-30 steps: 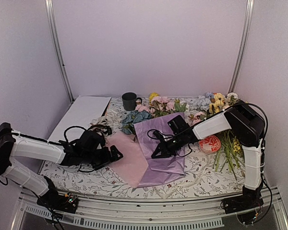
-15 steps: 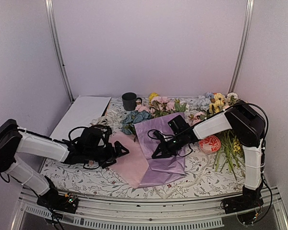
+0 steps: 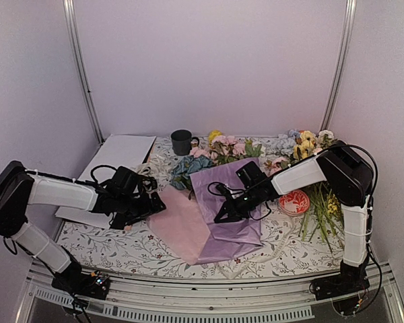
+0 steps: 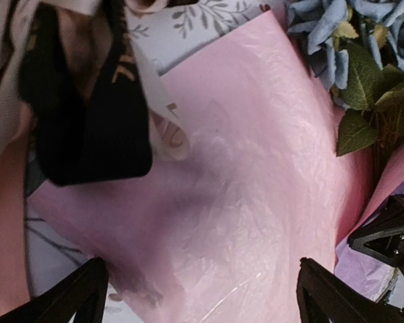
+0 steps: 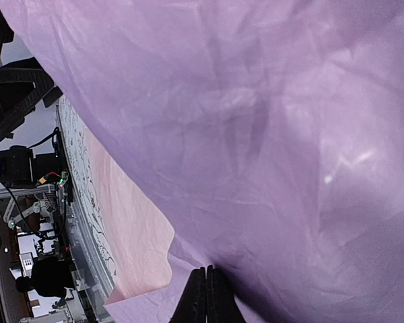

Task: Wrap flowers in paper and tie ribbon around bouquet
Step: Pick up the two-thirds-folded wrapping paper from the center of the board, then fold the 2/3-folded wrapping paper at the center of the board.

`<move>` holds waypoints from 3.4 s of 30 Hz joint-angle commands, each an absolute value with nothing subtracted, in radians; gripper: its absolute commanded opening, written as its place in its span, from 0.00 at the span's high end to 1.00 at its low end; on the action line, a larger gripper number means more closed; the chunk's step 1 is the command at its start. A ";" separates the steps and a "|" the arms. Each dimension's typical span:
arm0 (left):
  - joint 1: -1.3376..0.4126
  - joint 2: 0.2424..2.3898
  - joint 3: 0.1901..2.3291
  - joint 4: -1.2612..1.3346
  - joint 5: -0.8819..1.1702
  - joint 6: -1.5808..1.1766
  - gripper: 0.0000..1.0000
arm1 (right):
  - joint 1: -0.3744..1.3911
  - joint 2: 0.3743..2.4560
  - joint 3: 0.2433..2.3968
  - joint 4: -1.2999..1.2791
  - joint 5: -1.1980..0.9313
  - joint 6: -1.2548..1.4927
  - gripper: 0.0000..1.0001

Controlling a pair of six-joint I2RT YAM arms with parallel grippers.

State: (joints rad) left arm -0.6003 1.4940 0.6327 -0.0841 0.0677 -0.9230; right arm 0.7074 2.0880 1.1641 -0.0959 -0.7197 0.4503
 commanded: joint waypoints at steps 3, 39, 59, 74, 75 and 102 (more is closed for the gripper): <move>-0.621 1.651 0.618 0.036 0.270 -0.926 0.01 | 0.702 2.105 1.138 -0.202 -0.645 0.427 0.96; -0.817 2.049 1.541 -0.141 0.328 -0.593 1.00 | 0.665 2.108 1.043 0.029 -0.842 0.537 0.98; -0.781 2.264 1.567 -0.270 0.272 -0.532 1.00 | 0.601 1.751 0.885 0.008 -0.640 0.700 0.96; -0.808 2.217 1.606 -0.214 0.281 -0.515 1.00 | 0.568 1.904 0.855 0.030 -0.654 0.647 0.95; -0.811 2.223 1.617 -0.218 0.272 -0.509 1.00 | 0.569 1.909 0.855 0.036 -0.658 0.652 0.95; -0.856 2.204 1.794 -0.379 0.110 -0.429 1.00 | 0.556 1.942 0.858 -0.007 -0.675 0.578 0.99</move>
